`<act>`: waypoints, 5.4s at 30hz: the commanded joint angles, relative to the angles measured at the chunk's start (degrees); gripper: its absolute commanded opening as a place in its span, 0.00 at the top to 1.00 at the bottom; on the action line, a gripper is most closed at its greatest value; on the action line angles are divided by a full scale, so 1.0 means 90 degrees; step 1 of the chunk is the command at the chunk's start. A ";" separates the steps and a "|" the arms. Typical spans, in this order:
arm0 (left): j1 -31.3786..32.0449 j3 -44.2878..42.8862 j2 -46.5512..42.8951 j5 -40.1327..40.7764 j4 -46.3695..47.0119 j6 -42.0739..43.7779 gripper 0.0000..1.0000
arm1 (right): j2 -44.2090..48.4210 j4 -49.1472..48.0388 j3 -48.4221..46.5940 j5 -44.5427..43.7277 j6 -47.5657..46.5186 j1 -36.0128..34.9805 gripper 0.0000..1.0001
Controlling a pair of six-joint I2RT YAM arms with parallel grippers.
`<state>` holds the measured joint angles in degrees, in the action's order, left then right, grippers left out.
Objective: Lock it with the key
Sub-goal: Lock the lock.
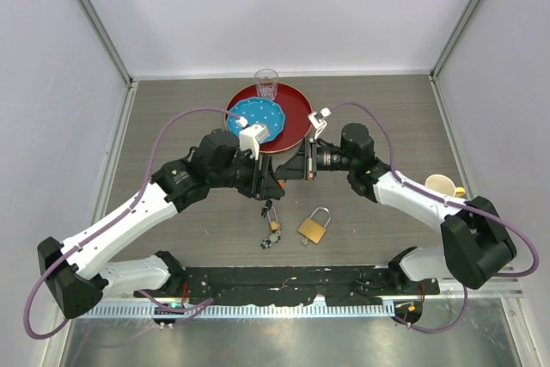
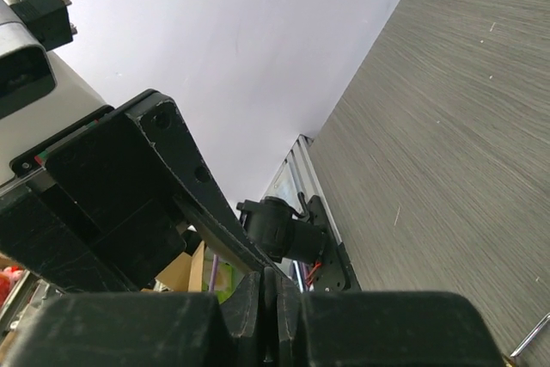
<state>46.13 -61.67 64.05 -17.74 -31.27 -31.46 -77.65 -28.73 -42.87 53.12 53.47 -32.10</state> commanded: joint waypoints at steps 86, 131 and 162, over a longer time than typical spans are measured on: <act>-0.0018 -0.1145 0.0168 0.0214 -0.0176 0.0634 1.00 | 0.2173 0.2773 -0.0685 -0.0914 -0.1302 0.1340 0.15; -0.0086 -0.1108 0.0218 -0.1097 0.1149 0.0186 0.79 | 0.2455 0.1446 -0.0257 0.0213 -0.0953 0.0783 0.98; -0.0096 -0.0189 -0.0222 -0.1213 0.3054 -0.0322 0.55 | 0.2797 -0.1827 0.0526 -0.0873 0.2281 0.0783 0.98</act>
<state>45.04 -63.48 62.26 -26.76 -8.60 -33.89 -53.28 -38.68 -34.24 45.45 72.84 -25.28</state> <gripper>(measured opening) 0.494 0.105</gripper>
